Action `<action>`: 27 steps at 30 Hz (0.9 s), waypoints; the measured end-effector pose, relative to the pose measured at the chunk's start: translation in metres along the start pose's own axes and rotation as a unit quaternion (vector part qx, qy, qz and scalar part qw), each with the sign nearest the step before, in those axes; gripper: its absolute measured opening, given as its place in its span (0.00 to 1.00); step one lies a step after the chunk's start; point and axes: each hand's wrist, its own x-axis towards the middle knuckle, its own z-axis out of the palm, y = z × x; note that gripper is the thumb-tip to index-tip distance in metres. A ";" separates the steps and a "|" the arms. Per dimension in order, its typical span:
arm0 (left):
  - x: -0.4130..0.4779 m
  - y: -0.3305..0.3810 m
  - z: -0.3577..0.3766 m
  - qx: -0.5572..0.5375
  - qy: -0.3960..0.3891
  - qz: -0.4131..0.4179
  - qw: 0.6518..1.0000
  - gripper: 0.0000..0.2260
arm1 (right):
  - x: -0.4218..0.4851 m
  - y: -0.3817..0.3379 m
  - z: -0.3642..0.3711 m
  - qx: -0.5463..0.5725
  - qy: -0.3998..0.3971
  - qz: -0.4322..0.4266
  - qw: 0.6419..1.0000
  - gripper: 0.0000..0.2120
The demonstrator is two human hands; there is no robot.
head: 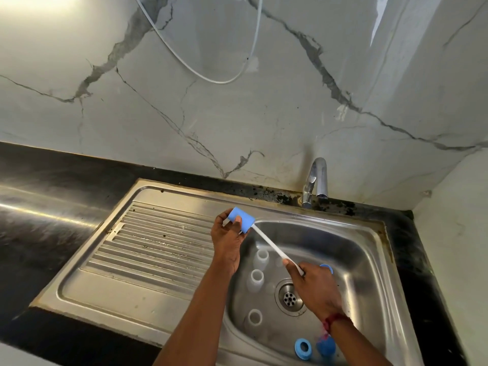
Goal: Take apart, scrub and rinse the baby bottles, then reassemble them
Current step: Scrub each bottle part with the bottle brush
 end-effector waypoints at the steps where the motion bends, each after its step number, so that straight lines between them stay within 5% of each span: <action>1: 0.001 0.000 0.000 0.028 -0.001 0.007 1.000 0.12 | 0.002 0.001 -0.002 0.002 -0.007 -0.003 1.000 0.28; 7: 0.014 0.009 -0.001 0.148 -0.065 0.050 0.986 0.09 | 0.020 0.006 -0.012 0.004 -0.045 -0.066 0.997 0.28; 12: 0.018 0.025 0.004 0.091 -0.100 0.019 0.991 0.09 | 0.032 0.010 -0.016 0.013 -0.061 -0.092 0.994 0.27; 20: 0.018 0.026 -0.014 -0.079 -0.049 -0.078 0.993 0.05 | 0.026 0.012 -0.014 0.002 -0.100 -0.116 0.988 0.24; 27: 0.018 0.024 -0.018 -0.134 -0.035 -0.064 0.988 0.07 | 0.018 0.003 -0.013 0.153 -0.123 -0.083 0.977 0.26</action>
